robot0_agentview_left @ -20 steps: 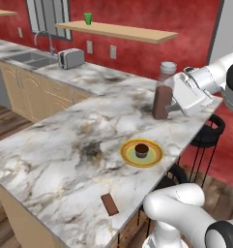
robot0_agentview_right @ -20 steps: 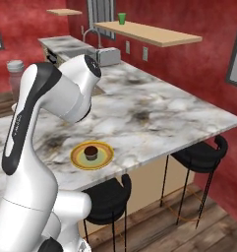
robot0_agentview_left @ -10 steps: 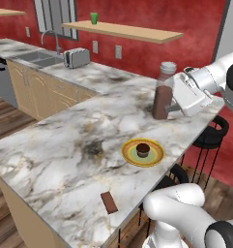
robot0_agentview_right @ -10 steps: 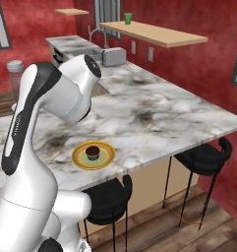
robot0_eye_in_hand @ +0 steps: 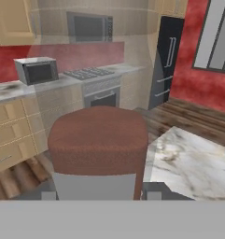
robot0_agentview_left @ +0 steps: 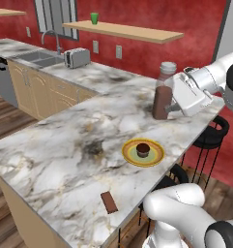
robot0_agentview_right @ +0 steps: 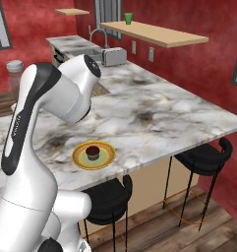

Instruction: Take the cinnamon bottle from the cabinet and place it on the dining table, next to the plate with the cupcake. Then take the chocolate from the dining counter and place it on the cupcake plate.

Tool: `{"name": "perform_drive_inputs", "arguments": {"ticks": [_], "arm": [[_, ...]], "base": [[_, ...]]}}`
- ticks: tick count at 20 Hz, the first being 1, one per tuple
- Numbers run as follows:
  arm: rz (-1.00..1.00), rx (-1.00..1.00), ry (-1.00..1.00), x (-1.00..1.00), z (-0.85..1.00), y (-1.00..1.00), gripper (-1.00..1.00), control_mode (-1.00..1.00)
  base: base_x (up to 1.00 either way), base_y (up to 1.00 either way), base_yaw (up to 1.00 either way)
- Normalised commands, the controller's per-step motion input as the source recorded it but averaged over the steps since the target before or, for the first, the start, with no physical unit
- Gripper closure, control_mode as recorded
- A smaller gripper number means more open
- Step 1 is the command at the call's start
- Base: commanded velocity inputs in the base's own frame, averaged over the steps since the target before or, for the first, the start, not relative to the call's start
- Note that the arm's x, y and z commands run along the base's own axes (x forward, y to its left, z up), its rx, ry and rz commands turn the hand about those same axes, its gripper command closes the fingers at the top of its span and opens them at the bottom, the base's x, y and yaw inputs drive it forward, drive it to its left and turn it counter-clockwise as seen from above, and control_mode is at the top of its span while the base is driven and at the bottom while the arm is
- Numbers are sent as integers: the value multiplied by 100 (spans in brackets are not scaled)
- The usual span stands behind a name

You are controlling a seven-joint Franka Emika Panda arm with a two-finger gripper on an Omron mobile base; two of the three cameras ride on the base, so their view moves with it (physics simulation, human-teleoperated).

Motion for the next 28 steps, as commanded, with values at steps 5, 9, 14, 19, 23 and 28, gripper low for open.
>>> {"name": "perform_drive_inputs", "arguments": {"ticks": [5,9,14,19,23,28], "arm": [[0,0,0,0,0,0,100,100],[0,0,27,24,-39,-48,100,-100],[0,0,13,19,-38,-60,100,-100],[0,0,0,30,-37,-53,100,-100],[0,0,-7,37,-49,-47,100,-100],[0,0,-3,49,-58,-46,100,-100]], "base": [[4,-13,1],[0,0,0],[0,0,0],[0,0,0],[0,0,0],[0,0,0]]}}
